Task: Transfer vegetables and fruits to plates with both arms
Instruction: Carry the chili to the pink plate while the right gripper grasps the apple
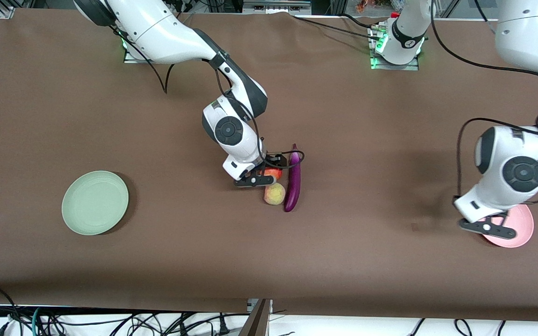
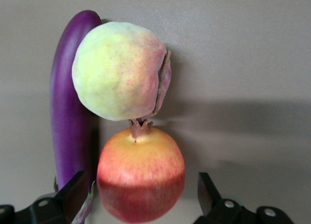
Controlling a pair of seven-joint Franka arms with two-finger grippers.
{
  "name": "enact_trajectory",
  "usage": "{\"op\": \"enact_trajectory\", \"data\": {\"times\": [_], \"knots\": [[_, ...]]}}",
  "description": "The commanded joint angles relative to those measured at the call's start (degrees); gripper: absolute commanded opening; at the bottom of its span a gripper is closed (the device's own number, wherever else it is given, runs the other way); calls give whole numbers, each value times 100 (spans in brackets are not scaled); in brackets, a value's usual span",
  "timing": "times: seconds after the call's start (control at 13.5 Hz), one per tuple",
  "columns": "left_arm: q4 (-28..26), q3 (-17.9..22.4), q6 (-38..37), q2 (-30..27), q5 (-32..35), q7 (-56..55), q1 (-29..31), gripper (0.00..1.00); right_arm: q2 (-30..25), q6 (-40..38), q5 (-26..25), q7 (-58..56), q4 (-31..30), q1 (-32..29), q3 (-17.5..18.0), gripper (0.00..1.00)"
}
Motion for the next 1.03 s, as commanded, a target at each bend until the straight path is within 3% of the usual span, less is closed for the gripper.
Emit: {"op": "enact_trajectory", "data": {"times": [0.0, 0.37, 0.52, 0.74, 0.81, 0.89, 0.96], "knots": [[131, -73, 817, 433, 186, 1011, 661, 5, 112, 246, -141, 63, 40, 54, -38, 100], [131, -116, 1418, 882, 98, 1339, 1103, 5, 227, 431, -150, 63, 40, 107, -38, 97], [122, -117, 1427, 970, -155, 1338, 1112, 11, 218, 431, -159, 63, 40, 107, -38, 75], [96, -125, 1427, 1014, -306, 1330, 1111, 27, 218, 431, -168, 28, 22, 107, -38, 31], [96, -125, 1427, 1014, -419, 1330, 1103, 52, 209, 423, -203, -7, 22, 98, -38, 22], [96, -125, 1418, 1014, -542, 1338, 1103, 88, 174, 396, -281, -59, 31, 72, -47, 12], [105, -125, 1410, 1006, -596, 1330, 1094, 100, 139, 353, -325, -77, 31, 45, -47, 12]]}}
